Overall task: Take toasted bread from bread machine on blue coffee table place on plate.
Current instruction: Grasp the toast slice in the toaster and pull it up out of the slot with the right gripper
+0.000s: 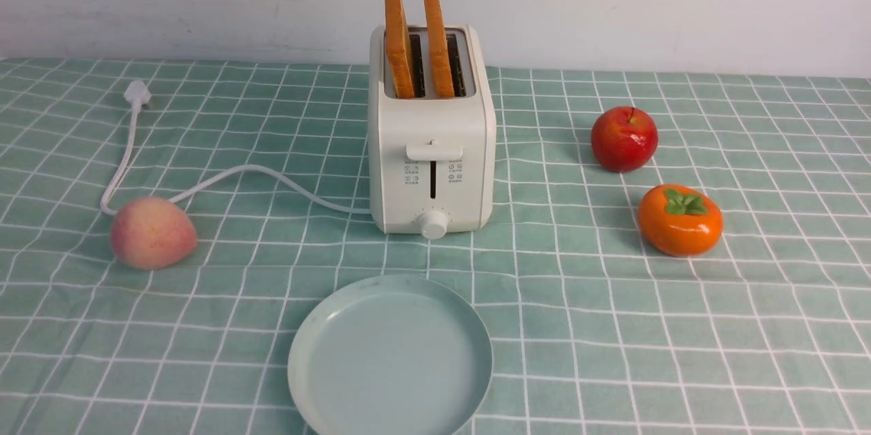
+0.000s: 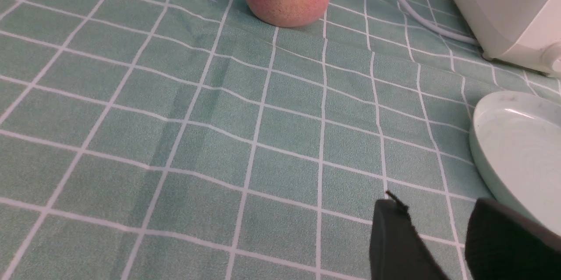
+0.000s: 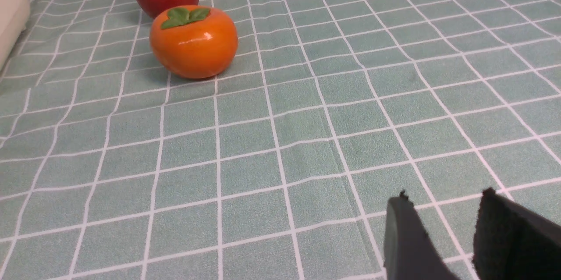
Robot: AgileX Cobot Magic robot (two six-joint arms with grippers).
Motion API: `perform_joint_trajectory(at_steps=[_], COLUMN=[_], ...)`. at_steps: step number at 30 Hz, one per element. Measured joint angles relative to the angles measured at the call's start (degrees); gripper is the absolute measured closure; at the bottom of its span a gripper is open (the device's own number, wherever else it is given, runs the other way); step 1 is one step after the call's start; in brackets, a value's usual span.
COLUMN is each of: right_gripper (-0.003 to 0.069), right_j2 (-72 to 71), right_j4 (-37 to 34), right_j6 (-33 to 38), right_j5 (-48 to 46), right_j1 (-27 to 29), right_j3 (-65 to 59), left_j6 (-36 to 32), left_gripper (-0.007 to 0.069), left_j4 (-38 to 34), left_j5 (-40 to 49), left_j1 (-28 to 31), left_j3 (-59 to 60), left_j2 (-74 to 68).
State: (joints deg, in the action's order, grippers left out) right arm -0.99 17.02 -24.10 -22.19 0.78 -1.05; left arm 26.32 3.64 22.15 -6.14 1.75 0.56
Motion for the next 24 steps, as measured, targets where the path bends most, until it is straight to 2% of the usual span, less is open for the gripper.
perform_joint_trajectory(at_steps=[12, 18, 24], right_gripper=[0.0419, 0.0419, 0.0419], right_j2=[0.00, 0.00, 0.00], right_j4=[0.00, 0.00, 0.00], right_j6=[0.00, 0.00, 0.00], right_j5=[0.00, 0.00, 0.00], right_j1=[0.00, 0.00, 0.00], right_j3=[0.00, 0.00, 0.00], left_j6=[0.00, -1.78, 0.89], left_gripper=[0.0386, 0.0386, 0.0386], left_j4=[0.00, 4.11, 4.78], left_j5=[0.00, -0.94, -8.77], left_j1=[0.00, 0.00, 0.00], left_j3=[0.00, 0.00, 0.00], left_j2=[0.00, 0.00, 0.00])
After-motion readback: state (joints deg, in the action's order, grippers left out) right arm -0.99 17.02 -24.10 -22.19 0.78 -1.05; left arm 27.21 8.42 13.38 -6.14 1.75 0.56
